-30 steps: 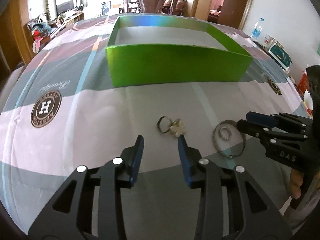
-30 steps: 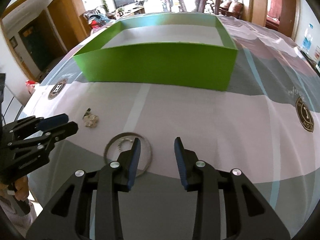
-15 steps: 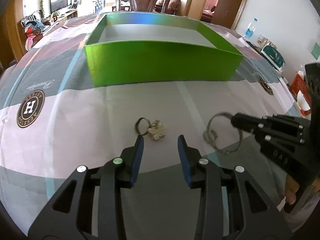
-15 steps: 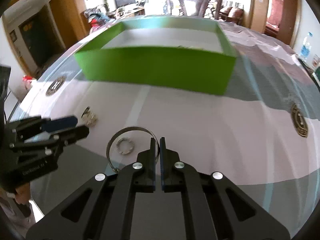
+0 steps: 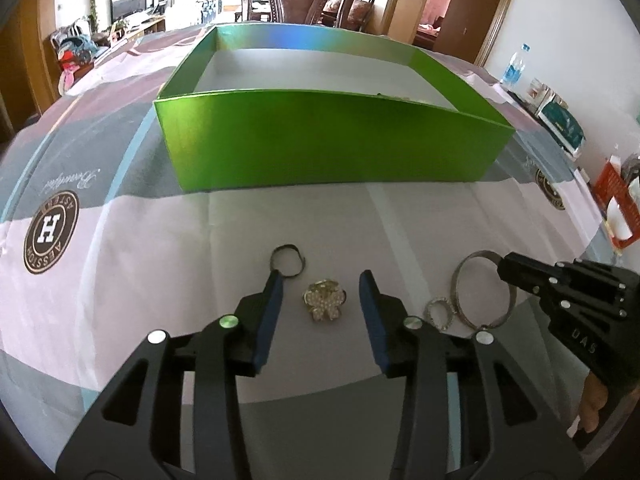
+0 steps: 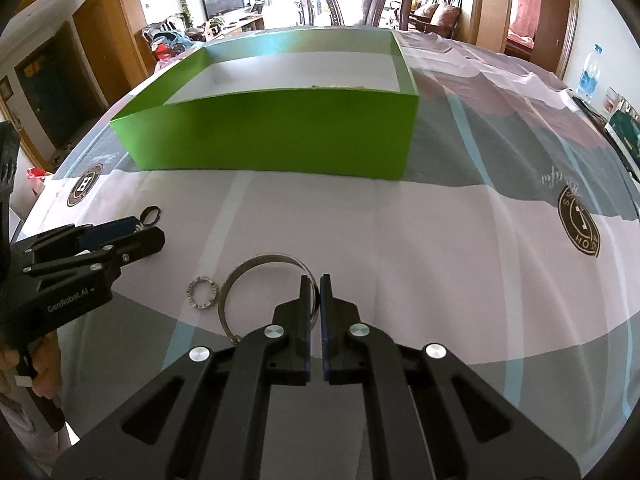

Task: Organize jewelry

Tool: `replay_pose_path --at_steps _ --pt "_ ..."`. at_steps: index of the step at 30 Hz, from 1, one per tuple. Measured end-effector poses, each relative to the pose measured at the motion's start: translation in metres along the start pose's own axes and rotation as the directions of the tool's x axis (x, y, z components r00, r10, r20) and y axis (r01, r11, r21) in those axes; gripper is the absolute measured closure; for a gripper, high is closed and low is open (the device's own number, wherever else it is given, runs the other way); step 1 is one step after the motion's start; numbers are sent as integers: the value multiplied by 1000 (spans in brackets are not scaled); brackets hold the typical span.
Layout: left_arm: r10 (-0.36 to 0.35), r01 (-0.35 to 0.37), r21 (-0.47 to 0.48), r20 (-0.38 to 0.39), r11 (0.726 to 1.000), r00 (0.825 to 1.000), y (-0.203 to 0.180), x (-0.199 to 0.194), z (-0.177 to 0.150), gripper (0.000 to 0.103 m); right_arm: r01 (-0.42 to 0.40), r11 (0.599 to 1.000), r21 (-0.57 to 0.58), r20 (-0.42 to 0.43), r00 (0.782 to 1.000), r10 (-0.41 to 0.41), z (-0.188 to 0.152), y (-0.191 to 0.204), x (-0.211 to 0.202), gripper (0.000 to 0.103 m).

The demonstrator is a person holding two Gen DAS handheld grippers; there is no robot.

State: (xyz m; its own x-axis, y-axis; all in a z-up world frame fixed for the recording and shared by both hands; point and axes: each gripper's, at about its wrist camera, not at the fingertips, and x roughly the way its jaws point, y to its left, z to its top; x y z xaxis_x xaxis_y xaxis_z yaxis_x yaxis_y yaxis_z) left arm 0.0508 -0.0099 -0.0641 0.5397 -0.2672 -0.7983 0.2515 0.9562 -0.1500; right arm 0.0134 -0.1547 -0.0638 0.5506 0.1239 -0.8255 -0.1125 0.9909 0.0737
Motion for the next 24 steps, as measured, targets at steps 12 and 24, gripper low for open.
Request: replay_pose_path --at_steps 12,24 --pt "42 -42 34 -5 999 999 -6 -4 -8 79 21 1000 7 -2 1000 -21 0 -3 2 99" --pt "27 -27 12 -14 1000 1000 8 -25 -30 78 59 996 64 -6 998 -59 -4 -25 -2 92"
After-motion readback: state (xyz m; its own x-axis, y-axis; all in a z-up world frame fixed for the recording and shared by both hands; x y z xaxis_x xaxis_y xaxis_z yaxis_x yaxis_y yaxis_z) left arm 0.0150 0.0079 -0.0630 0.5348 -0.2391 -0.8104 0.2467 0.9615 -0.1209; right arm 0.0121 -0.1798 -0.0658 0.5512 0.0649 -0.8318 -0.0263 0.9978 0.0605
